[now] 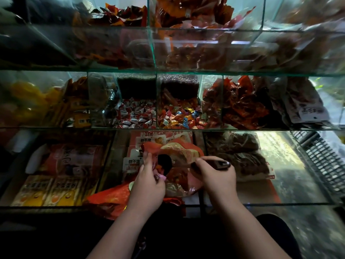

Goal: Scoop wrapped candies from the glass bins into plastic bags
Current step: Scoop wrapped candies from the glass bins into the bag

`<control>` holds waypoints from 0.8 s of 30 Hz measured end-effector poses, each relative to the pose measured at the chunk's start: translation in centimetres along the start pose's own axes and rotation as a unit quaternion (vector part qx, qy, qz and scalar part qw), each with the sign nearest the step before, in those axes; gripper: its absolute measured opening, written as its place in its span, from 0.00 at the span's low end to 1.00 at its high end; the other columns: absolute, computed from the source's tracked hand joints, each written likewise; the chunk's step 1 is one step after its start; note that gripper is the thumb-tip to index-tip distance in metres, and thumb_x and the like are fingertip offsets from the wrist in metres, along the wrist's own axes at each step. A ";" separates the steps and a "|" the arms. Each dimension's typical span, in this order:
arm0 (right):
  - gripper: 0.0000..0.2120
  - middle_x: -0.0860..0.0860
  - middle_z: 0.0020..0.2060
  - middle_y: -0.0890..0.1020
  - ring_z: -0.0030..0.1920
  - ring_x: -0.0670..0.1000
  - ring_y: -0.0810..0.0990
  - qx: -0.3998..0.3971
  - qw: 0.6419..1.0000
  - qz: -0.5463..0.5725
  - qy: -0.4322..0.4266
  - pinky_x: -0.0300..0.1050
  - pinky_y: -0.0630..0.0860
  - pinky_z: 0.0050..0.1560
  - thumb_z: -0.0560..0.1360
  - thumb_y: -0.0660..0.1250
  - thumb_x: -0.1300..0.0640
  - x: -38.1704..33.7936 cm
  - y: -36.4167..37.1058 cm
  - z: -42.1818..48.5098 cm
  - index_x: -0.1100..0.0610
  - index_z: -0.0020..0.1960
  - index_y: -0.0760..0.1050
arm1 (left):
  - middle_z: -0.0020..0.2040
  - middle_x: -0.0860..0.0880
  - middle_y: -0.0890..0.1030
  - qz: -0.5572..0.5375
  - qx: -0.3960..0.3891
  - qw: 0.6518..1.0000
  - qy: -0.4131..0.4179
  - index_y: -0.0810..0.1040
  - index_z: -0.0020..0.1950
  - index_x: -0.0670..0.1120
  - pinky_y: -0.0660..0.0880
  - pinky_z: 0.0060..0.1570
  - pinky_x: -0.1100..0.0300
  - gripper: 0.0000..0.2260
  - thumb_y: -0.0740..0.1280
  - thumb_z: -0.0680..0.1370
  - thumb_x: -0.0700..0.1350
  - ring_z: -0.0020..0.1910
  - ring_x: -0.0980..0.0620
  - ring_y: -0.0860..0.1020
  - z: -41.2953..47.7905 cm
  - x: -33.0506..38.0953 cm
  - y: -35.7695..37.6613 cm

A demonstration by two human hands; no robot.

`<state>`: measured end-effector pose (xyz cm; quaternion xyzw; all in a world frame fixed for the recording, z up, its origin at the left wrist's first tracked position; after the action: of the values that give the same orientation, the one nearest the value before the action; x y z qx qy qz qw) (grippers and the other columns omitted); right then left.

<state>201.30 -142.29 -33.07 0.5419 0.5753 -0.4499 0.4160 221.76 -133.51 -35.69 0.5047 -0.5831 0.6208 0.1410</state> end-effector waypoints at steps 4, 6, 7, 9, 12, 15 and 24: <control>0.02 0.47 0.34 0.88 0.38 0.46 0.88 0.016 0.998 -0.030 -0.053 0.48 0.84 0.43 0.71 0.77 0.51 -1.3 -2.4 -1.4 0.47 0.40 0.87 | 0.79 0.59 0.54 0.039 0.146 0.982 0.113 0.63 0.77 0.54 0.56 0.71 0.64 0.29 0.69 0.79 0.43 0.78 0.57 0.56 -2.0 2.9 -1.9; 0.01 0.46 0.34 0.88 0.39 0.45 0.87 0.016 0.997 -0.029 -0.066 0.48 0.84 0.43 0.71 0.77 0.50 -1.8 -3.2 -2.1 0.46 0.41 0.87 | 0.76 0.56 0.61 0.049 0.174 0.960 0.216 0.69 0.72 0.51 0.62 0.72 0.66 0.22 0.67 0.78 0.42 0.76 0.61 0.58 -2.9 5.2 -1.7; 0.02 0.48 0.35 0.88 0.40 0.47 0.88 0.014 0.998 -0.008 -0.059 0.51 0.85 0.46 0.70 0.77 0.50 -2.0 -3.6 -2.4 0.47 0.41 0.87 | 0.75 0.55 0.65 0.054 0.144 0.961 0.227 0.71 0.72 0.50 0.69 0.70 0.61 0.20 0.66 0.79 0.44 0.75 0.59 0.62 -2.8 5.8 -0.9; 0.07 0.52 0.36 0.88 0.42 0.53 0.89 0.011 0.998 0.026 -0.050 0.58 0.85 0.49 0.67 0.77 0.47 -2.3 -4.4 -2.8 0.49 0.42 0.87 | 0.74 0.53 0.66 0.090 0.060 0.982 0.153 0.68 0.74 0.50 0.71 0.70 0.48 0.22 0.63 0.80 0.51 0.74 0.52 0.66 -1.3 5.6 1.1; 0.11 0.53 0.37 0.89 0.42 0.54 0.89 0.010 0.997 0.043 -0.070 0.61 0.86 0.48 0.65 0.77 0.45 -3.4 -5.4 -3.6 0.50 0.43 0.87 | 0.74 0.45 0.67 0.181 0.018 0.983 0.017 0.63 0.76 0.48 0.62 0.74 0.44 0.26 0.59 0.81 0.59 0.74 0.43 0.64 1.1 4.2 2.4; 0.12 0.54 0.39 0.89 0.44 0.58 0.89 0.006 0.995 0.059 -0.085 0.63 0.84 0.51 0.66 0.78 0.45 -4.4 -6.4 -4.4 0.52 0.44 0.87 | 0.71 0.43 0.70 0.137 0.020 0.990 0.014 0.64 0.75 0.47 0.62 0.73 0.43 0.24 0.58 0.83 0.57 0.73 0.41 0.64 2.6 3.8 2.7; 0.09 0.52 0.40 0.89 0.44 0.55 0.89 -0.033 0.986 0.064 -0.153 0.60 0.85 0.50 0.67 0.77 0.47 -8.2 -7.2 -7.3 0.50 0.43 0.88 | 0.78 0.51 0.63 0.159 0.161 0.971 0.080 0.62 0.78 0.50 0.45 0.75 0.47 0.24 0.53 0.84 0.58 0.78 0.50 0.57 2.2 4.4 1.5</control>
<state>194.70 -137.35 -22.83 0.4887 0.4834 -0.4806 0.5446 219.66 -137.62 -33.47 0.3705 -0.5352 0.7592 0.0037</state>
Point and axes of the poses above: each hand's wrist, its own z-axis towards the middle knuckle, its own y-axis out of the palm, x = y × z, the point moved 7 cm from there along z, towards the middle knuckle
